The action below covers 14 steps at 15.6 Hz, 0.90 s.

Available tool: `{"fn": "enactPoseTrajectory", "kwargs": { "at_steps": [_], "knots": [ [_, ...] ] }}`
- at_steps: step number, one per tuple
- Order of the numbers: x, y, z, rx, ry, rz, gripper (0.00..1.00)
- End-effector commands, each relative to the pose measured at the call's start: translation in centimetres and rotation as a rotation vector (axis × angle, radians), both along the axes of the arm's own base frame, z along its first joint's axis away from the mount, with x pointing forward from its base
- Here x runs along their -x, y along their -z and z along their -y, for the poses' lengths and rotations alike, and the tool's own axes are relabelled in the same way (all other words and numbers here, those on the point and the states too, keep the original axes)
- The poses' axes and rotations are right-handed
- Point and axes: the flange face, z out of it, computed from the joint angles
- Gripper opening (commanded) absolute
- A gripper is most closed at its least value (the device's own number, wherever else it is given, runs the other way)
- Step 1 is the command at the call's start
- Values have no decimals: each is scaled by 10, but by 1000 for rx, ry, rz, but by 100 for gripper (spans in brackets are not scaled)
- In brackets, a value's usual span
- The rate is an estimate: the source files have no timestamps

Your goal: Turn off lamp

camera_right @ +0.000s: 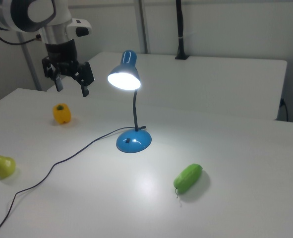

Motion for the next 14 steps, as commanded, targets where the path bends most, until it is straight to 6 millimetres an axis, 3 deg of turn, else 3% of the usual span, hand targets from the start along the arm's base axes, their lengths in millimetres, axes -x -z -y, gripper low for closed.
{"fn": "enactPoseTrajectory", "kwargs": {
  "at_steps": [1, 10, 14],
  "knots": [
    [4, 0, 0, -1, -15, -7, 100],
    [3, 2, -1, 4, -24, -8, 100],
    [1, 7, -4, 15, -32, -15, 91]
  ]
}}
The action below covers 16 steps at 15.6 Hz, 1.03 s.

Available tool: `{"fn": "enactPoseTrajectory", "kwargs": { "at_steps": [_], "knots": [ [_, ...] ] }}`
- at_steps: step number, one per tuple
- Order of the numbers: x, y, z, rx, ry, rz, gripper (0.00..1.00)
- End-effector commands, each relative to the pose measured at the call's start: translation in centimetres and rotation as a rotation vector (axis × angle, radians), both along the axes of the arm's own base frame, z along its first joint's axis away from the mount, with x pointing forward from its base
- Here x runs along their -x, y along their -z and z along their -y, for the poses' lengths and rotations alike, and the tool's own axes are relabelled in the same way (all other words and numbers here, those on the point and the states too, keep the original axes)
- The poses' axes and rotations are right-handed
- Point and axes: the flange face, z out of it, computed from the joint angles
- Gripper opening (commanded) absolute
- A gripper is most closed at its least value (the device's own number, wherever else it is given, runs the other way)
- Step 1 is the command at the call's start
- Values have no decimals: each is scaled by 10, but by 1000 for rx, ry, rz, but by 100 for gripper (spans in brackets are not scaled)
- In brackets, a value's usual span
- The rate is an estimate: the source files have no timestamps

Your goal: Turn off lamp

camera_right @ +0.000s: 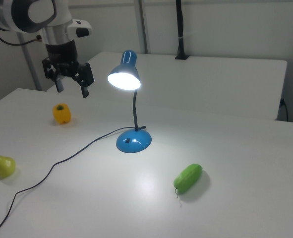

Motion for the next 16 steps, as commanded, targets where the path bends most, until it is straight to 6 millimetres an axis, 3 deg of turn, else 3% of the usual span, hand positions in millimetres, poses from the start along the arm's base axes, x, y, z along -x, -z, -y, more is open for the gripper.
{"fn": "enactPoseTrajectory", "kwargs": {
  "at_steps": [1, 3, 7, 9, 16],
  "knots": [
    [2, 5, -5, 13, -30, -11, 84],
    [2, 5, -6, 13, -33, -11, 69],
    [2, 5, -7, 11, -35, -11, 20],
    [3, 3, -8, 10, -29, -9, 4],
    [5, -3, -11, 4, -22, 11, 0]
  ]
}}
